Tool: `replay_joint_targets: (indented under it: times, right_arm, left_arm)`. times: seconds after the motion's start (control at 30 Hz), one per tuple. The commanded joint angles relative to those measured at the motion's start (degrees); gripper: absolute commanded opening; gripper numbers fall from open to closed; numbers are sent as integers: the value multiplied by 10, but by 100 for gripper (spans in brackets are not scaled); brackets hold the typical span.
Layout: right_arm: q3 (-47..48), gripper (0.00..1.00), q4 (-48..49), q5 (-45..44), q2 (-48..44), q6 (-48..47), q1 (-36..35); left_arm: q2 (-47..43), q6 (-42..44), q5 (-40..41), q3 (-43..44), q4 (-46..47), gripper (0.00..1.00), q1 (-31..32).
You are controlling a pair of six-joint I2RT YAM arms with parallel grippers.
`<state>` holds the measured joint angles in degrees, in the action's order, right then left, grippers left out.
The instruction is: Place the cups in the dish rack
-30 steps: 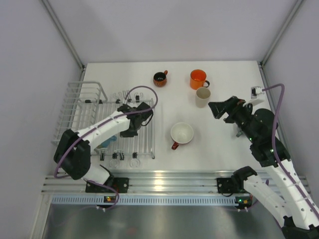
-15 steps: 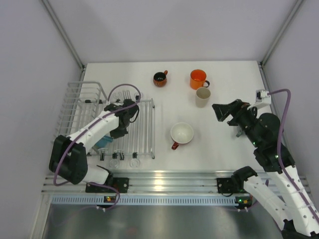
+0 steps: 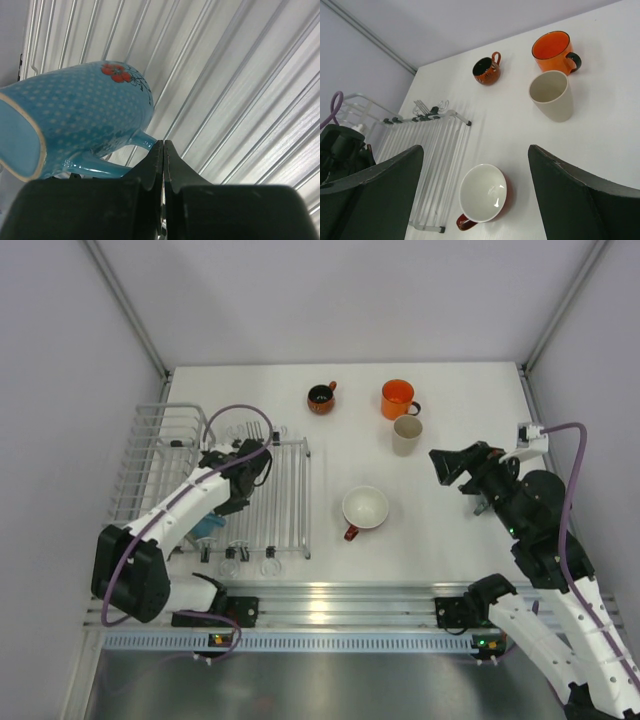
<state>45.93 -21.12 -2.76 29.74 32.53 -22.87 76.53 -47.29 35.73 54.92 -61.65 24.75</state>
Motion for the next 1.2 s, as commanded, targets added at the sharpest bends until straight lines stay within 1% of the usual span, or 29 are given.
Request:
replay_joint_targets:
  times: [0.0,0.1,0.13,0.17,0.23,0.3,0.33,0.37,0.4,0.43,0.47,0.5,0.53,0.63,0.67,0.7,0.73,0.77,0.8,0.9,0.93,1.1,1.17]
  right_arm:
    - [26,87,2,-7,2,-5,-7]
    - [21,87,9,-3,8,0,-7]
    - [20,86,13,2,12,2,-6]
    - [19,87,18,7,25,4,-6]
    - [21,86,21,21,41,10,-7]
    - [27,86,28,24,66,13,-7]
    - [28,86,30,23,73,15,-6]
    - [30,86,33,24,85,15,-7]
    - [34,86,35,24,91,15,-6]
    - [38,86,36,24,97,11,-7]
    - [42,86,35,22,110,10,-6]
    - [49,87,35,21,116,9,-7]
    - [51,86,35,20,122,8,-6]
    - [50,87,47,20,134,10,-6]
    - [48,87,50,21,136,11,-7]
    - [43,86,54,22,137,12,-6]
    - [41,87,59,24,138,12,-6]
    - [38,87,61,24,138,11,-6]
    - [36,86,64,24,138,10,-6]
    - [32,87,67,42,138,4,-6]
    - [31,86,69,43,138,3,-7]
    - [26,87,78,44,122,-5,-5]
    - [23,87,78,43,116,-10,-6]
  left_arm:
    - [-9,-4,18,5,-8,0,-9]
    - [-16,19,7,23,2,0,1]
    - [-21,28,7,41,6,0,10]
    - [-24,37,9,55,8,0,33]
    - [-38,47,15,79,7,0,57]
    - [-49,69,-7,116,26,4,78]
    - [-58,81,-29,123,40,11,82]
    - [-61,91,-69,130,64,14,85]
    - [-65,107,-92,128,78,16,85]
    - [-71,111,-107,127,87,14,86]
    - [-72,113,-116,123,93,10,86]
    - [-71,100,-94,114,91,3,86]
    - [-65,85,-73,107,82,0,86]
    - [-46,31,-4,86,27,0,86]
    - [-30,-15,15,83,7,0,85]
    - [-24,-45,50,84,-42,0,85]
    - [-16,-69,58,83,-57,0,85]
    - [-14,-102,62,83,-69,0,85]
    - [-12,-117,65,80,-86,0,84]
    - [-12,-141,51,74,-92,0,75]
    - [-11,-144,43,71,-99,0,63]
    - [-10,-177,55,63,-135,0,22]
    - [-10,-180,48,51,-138,0,-10]
